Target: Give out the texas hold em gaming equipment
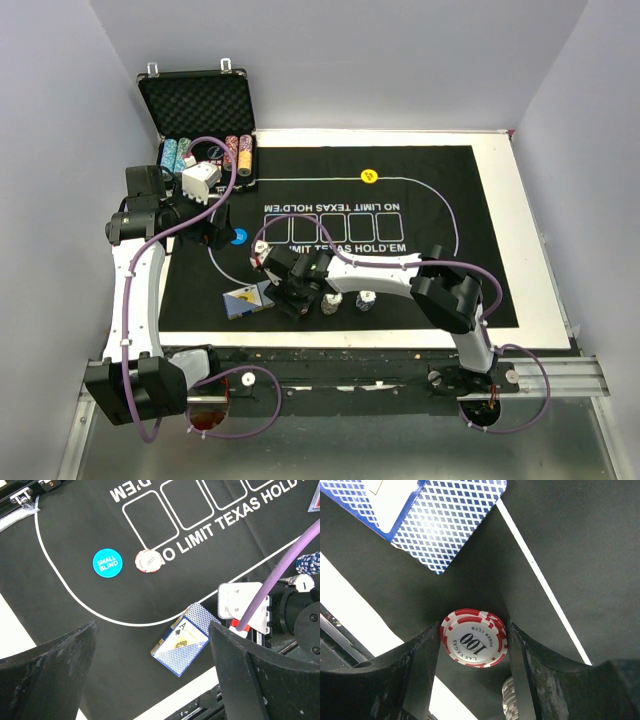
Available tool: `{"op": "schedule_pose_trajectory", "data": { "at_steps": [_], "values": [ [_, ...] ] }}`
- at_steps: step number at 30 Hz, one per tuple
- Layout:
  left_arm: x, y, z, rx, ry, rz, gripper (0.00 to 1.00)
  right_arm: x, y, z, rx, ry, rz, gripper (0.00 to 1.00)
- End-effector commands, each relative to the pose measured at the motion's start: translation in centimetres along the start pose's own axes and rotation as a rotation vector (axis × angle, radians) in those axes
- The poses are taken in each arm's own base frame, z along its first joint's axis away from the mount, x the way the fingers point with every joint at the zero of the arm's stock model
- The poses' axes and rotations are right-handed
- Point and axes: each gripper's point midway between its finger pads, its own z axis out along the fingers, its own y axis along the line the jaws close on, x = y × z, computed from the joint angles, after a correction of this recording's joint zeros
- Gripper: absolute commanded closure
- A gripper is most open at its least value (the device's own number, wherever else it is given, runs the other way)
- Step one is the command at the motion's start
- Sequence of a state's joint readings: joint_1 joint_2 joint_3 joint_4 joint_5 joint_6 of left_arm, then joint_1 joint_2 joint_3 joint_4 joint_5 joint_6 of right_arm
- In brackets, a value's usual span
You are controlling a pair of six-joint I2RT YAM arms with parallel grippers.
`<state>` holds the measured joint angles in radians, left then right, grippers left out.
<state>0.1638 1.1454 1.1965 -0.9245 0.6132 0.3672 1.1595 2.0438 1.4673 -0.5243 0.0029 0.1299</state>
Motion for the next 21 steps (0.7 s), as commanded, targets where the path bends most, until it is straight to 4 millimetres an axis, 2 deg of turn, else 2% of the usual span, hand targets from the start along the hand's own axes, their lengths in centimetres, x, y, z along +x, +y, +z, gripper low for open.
{"op": "schedule_pose_trajectory", "data": {
  "at_steps": [1, 6, 21],
  "values": [
    [-0.5, 0.0, -0.8, -0.016, -0.017, 0.016, 0.01, 0.7, -0.4, 0.3, 0.035, 0.007, -0.001, 0.39],
    [-0.3, -0.1, -0.7, -0.008, -0.015, 0.012, 0.01, 0.2, -0.3, -0.2, 0.038, -0.022, 0.005, 0.45],
    [0.1, -0.6, -0.4, 0.022, -0.008, 0.000, 0.01, -1.9, -0.2, -2.6, 0.039, -0.100, 0.018, 0.49]
  ]
}}
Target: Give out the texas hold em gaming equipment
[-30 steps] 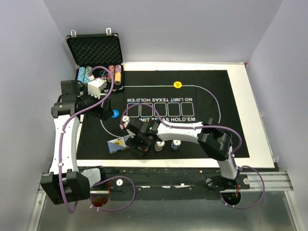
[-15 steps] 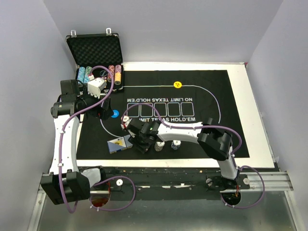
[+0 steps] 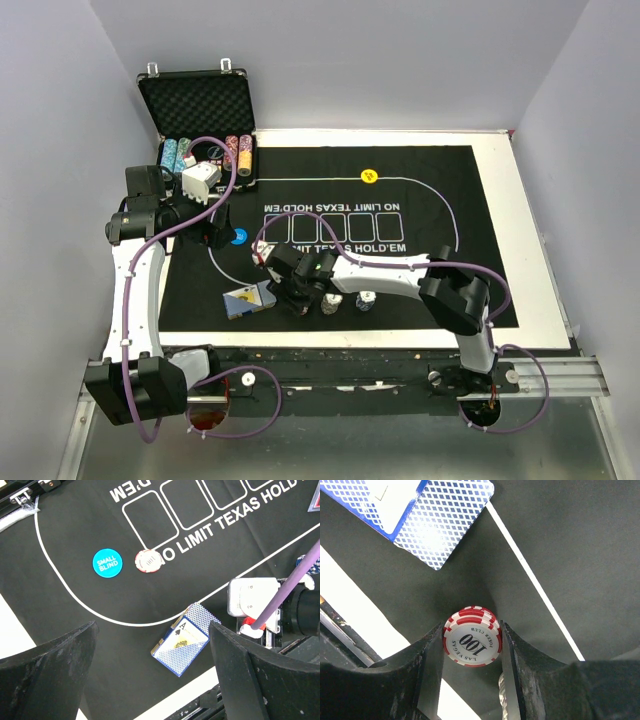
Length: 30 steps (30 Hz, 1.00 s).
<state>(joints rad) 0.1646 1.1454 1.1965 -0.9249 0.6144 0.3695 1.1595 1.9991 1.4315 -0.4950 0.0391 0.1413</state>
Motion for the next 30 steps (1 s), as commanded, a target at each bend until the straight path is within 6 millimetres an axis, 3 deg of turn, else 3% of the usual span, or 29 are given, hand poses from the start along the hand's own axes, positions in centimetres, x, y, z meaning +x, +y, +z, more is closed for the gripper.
{"op": "schedule_pose_trajectory", "data": {
  "at_steps": [1, 8, 13, 17, 22, 25, 30],
  "values": [
    [0.2, -0.7, -0.4, 0.023, -0.007, -0.001, 0.01, -1.6, 0.3, -1.7, 0.009, -0.060, 0.008, 0.50],
    [0.1, -0.7, -0.6, 0.021, -0.013, 0.005, 0.01, -3.2, -2.4, -2.6, 0.096, -0.102, 0.045, 0.55],
    [0.1, -0.9, -0.6, 0.028, -0.014, 0.007, 0.01, -6.0, -8.3, -3.9, 0.102, -0.162, 0.188, 0.58],
    [0.2, -0.9, -0.5, 0.031, -0.010, 0.005, 0.01, -7.9, -16.1, -5.3, 0.160, -0.223, 0.338, 0.59],
    [0.4, -0.7, -0.5, 0.026, -0.005, 0.012, 0.01, -7.6, -27.5, -6.1, 0.321, -0.240, 0.507, 0.59],
    [0.4, -0.8, -0.3, 0.033, 0.000, 0.010, 0.01, -6.5, -34.1, -6.3, 0.411, -0.250, 0.619, 0.59],
    [0.5, -0.7, -0.2, 0.040, 0.007, 0.013, 0.01, -3.1, -41.8, -5.2, 0.501, -0.230, 0.778, 0.58]
  ]
}}
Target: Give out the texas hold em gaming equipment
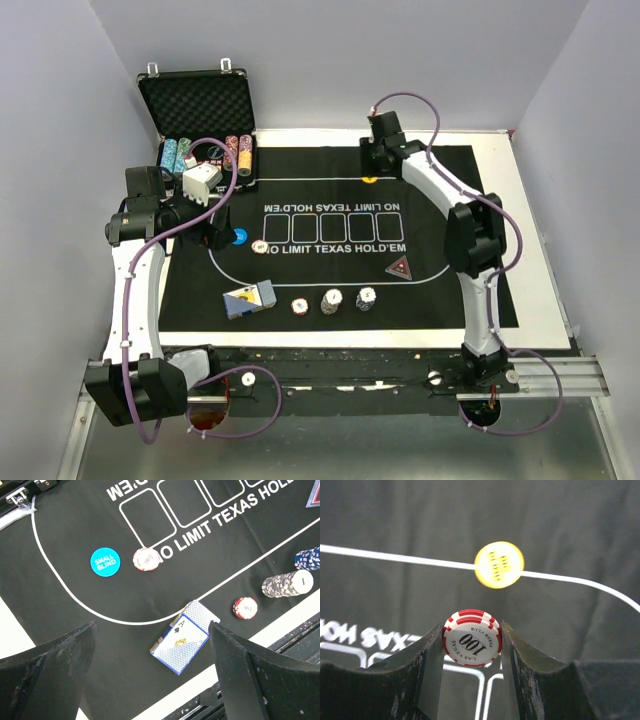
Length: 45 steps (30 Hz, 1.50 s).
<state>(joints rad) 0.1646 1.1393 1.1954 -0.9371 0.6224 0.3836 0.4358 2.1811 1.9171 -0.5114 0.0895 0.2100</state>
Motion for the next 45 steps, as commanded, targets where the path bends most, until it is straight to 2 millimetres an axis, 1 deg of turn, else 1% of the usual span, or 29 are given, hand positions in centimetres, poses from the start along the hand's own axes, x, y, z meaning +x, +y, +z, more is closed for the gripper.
{"op": "schedule_pose_trajectory", "data": {
  "at_steps": [1, 2, 4, 7, 10, 12, 14, 16, 17, 18, 23, 26, 28, 29, 30, 31, 32, 34, 35, 36, 37, 38, 39, 40, 41, 42, 45],
  "values": [
    [0.4, -0.4, 0.0, 0.030, 0.007, 0.003, 0.01, 1.9, -5.3, 3.7, 0.113, 0.081, 0.099, 0.58],
    [0.5, -0.3, 0.0, 0.026, 0.010, 0.004, 0.01, 2.1, -6.4, 4.4, 0.130, 0.086, 0.117, 0.58],
    [0.4, -0.1, 0.1, 0.024, 0.012, 0.006, 0.01, 2.3, -7.6, 5.5, 0.144, 0.088, 0.136, 0.58],
    [0.4, -0.1, 0.1, 0.026, 0.015, 0.005, 0.01, 3.4, -8.5, 7.1, 0.159, 0.117, 0.143, 0.57],
    [0.2, -0.1, 0.0, 0.029, 0.012, 0.005, 0.01, 4.2, -8.8, 8.1, 0.168, 0.139, 0.139, 0.55],
    [0.1, -0.2, 0.0, 0.030, 0.012, 0.005, 0.01, 4.6, -8.8, 8.6, 0.166, 0.148, 0.134, 0.51],
    [0.2, -0.1, -0.1, 0.024, 0.012, 0.005, 0.01, 4.9, -9.2, 8.7, 0.182, 0.157, 0.130, 0.45],
    [0.2, -0.1, -0.2, 0.018, 0.014, 0.007, 0.01, 4.6, -9.4, 8.4, 0.200, 0.151, 0.133, 0.37],
    [0.2, -0.1, -0.2, 0.020, 0.014, 0.006, 0.01, 4.6, -9.6, 8.2, 0.209, 0.150, 0.134, 0.35],
    [0.2, -0.2, -0.3, 0.018, 0.013, 0.010, 0.01, 4.1, -9.6, 7.8, 0.215, 0.138, 0.137, 0.34],
    [0.2, -0.5, -0.4, 0.023, 0.007, 0.010, 0.01, 3.1, -10.0, 6.1, 0.237, 0.112, 0.149, 0.27],
    [0.3, -0.6, -0.4, 0.025, 0.007, 0.007, 0.01, 2.1, -9.8, 4.3, 0.235, 0.086, 0.152, 0.25],
    [0.3, -0.7, -0.5, 0.025, 0.004, 0.009, 0.01, 0.4, -9.0, 1.8, 0.226, 0.028, 0.149, 0.23],
    [0.3, -0.7, -0.6, 0.024, 0.002, 0.012, 0.01, -0.2, -8.4, 0.7, 0.222, 0.004, 0.136, 0.23],
    [0.2, -0.7, -0.7, 0.021, -0.001, 0.015, 0.01, -0.6, -7.2, -0.7, 0.213, -0.019, 0.114, 0.23],
    [0.2, -0.8, -0.7, 0.022, -0.003, 0.016, 0.01, -0.4, -5.4, -1.7, 0.195, -0.024, 0.075, 0.22],
    [0.3, -0.8, -0.7, 0.020, -0.002, 0.016, 0.01, -0.6, -3.8, -2.9, 0.182, -0.040, 0.039, 0.21],
    [0.3, -0.8, -0.7, 0.022, -0.001, 0.016, 0.01, 0.1, 0.6, -5.0, 0.124, -0.058, -0.045, 0.20],
    [0.2, -0.8, -0.8, 0.020, -0.002, 0.014, 0.01, 0.8, 2.9, -6.0, 0.092, -0.061, -0.085, 0.20],
    [0.3, -0.9, -0.8, 0.022, -0.001, 0.014, 0.01, 1.7, 4.9, -6.7, 0.059, -0.050, -0.115, 0.19],
    [0.2, -1.0, -0.8, 0.026, -0.004, 0.015, 0.01, 3.1, 6.8, -7.3, 0.027, -0.025, -0.150, 0.19],
    [0.2, -1.0, -0.9, 0.024, -0.006, 0.014, 0.01, 4.2, 8.3, -7.9, 0.002, -0.006, -0.172, 0.18],
    [0.3, -1.1, -0.9, 0.025, -0.006, 0.015, 0.01, 5.6, 10.1, -8.5, -0.038, 0.010, -0.202, 0.18],
    [0.3, -1.1, -0.9, 0.024, -0.008, 0.014, 0.01, 7.5, 12.1, -9.2, -0.081, 0.030, -0.238, 0.18],
    [0.4, -1.2, -0.9, 0.024, -0.007, 0.015, 0.01, 8.6, 13.6, -9.9, -0.124, 0.035, -0.261, 0.17],
    [0.4, -1.1, -0.9, 0.023, -0.007, 0.013, 0.01, 10.2, 15.2, -10.4, -0.165, 0.049, -0.291, 0.17],
    [0.5, -1.1, -0.8, 0.022, -0.002, 0.012, 0.01, 14.4, 18.7, -12.0, -0.262, 0.116, -0.372, 0.17]
  ]
}}
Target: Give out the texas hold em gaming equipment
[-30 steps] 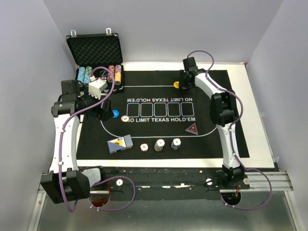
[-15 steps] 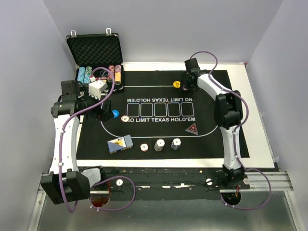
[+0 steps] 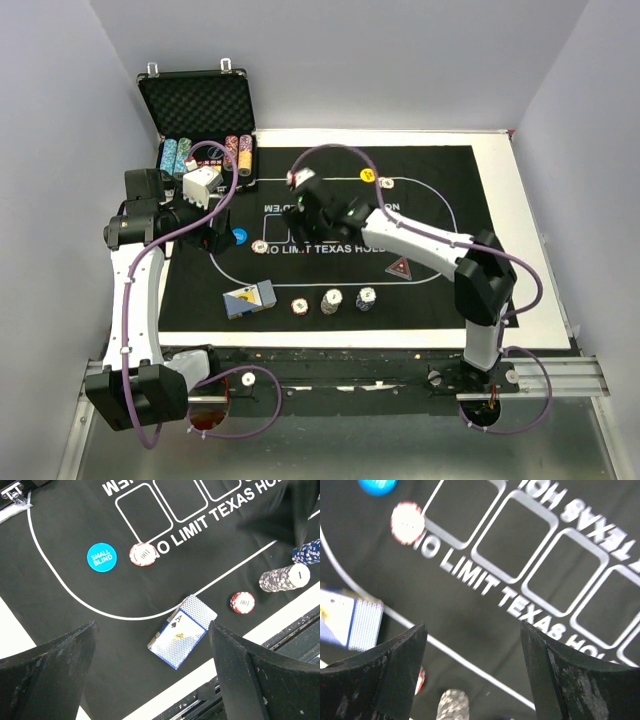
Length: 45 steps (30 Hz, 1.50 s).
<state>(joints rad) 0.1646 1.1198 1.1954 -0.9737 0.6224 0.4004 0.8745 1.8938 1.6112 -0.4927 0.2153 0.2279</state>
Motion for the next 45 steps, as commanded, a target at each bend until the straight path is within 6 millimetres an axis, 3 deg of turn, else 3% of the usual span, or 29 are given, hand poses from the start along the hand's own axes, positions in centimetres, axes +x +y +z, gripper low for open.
{"op": "schedule_pose_trajectory", "data": {
  "at_steps": [1, 5, 10, 14, 19, 30, 45],
  "values": [
    [0.0, -0.5, -0.3, 0.015, -0.016, 0.006, 0.01, 6.1, 4.5, -0.3, -0.110, 0.146, -0.099, 0.16],
    [-0.1, -0.6, -0.3, 0.019, -0.019, 0.003, 0.01, 10.1, 8.0, -0.7, -0.178, 0.234, -0.171, 0.16],
    [0.2, -0.5, -0.3, 0.015, -0.014, 0.004, 0.01, 13.6, 10.9, -1.3, -0.257, 0.296, -0.228, 0.14],
    [0.4, -0.4, -0.3, 0.005, -0.009, 0.008, 0.01, 16.3, 11.6, -1.1, -0.267, 0.342, -0.252, 0.13],
    [0.3, -0.4, -0.3, 0.007, -0.010, 0.007, 0.01, 18.1, 11.8, -0.4, -0.256, 0.372, -0.260, 0.13],
    [0.3, -0.4, -0.3, 0.003, -0.010, 0.008, 0.01, 19.3, 11.8, 1.5, -0.226, 0.391, -0.265, 0.17],
    [0.4, -0.3, -0.2, 0.005, -0.010, 0.009, 0.01, 18.2, 11.8, 0.7, -0.227, 0.379, -0.255, 0.56]
  ]
}}
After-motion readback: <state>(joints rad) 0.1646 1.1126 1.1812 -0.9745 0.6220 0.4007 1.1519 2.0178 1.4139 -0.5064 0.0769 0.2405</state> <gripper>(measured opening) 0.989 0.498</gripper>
